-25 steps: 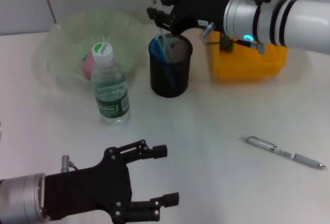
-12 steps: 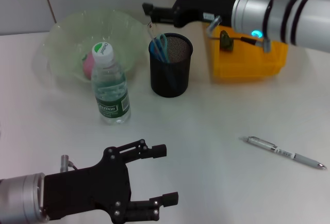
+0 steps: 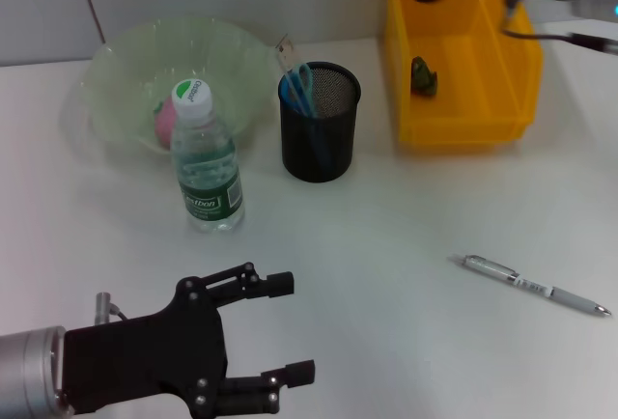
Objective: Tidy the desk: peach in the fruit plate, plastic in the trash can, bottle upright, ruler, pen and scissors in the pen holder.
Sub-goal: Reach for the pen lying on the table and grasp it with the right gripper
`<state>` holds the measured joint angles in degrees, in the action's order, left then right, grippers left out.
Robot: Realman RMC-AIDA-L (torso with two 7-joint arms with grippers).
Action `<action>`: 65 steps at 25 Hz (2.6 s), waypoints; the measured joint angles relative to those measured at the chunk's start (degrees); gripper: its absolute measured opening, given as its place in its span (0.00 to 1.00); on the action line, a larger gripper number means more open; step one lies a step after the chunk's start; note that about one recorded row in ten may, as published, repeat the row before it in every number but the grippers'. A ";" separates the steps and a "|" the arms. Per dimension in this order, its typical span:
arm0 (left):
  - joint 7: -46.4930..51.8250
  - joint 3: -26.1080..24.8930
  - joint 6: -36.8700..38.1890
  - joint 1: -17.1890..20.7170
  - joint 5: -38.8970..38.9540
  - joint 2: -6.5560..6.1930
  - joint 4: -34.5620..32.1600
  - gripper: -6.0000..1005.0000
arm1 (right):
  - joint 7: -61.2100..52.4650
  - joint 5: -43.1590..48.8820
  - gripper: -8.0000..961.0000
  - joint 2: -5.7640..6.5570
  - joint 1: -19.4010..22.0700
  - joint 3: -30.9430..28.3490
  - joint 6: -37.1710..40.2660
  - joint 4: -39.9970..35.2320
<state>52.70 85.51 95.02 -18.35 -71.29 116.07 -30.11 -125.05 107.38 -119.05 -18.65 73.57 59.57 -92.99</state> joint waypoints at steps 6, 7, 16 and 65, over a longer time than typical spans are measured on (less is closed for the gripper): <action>-0.07 -0.95 -0.89 -0.15 0.00 -1.34 1.06 0.82 | -19.82 22.30 0.82 -0.03 -1.26 -5.31 21.53 -13.81; 0.01 -1.31 -1.12 -0.05 -0.11 -1.54 1.08 0.82 | -22.11 25.10 0.82 -0.03 -1.64 -5.57 25.51 -16.19; 0.81 -8.24 -1.85 0.94 -6.96 -1.44 1.59 0.82 | -31.69 37.19 0.81 -0.05 -6.26 -7.08 48.61 -16.91; 0.91 -8.35 -3.27 1.27 -8.87 -0.40 2.61 0.82 | -18.29 49.49 0.80 -0.37 -13.57 10.24 30.83 17.36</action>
<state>53.62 77.16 91.75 -17.09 -80.16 115.66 -27.51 -143.34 156.87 -119.41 -32.22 83.81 90.41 -75.63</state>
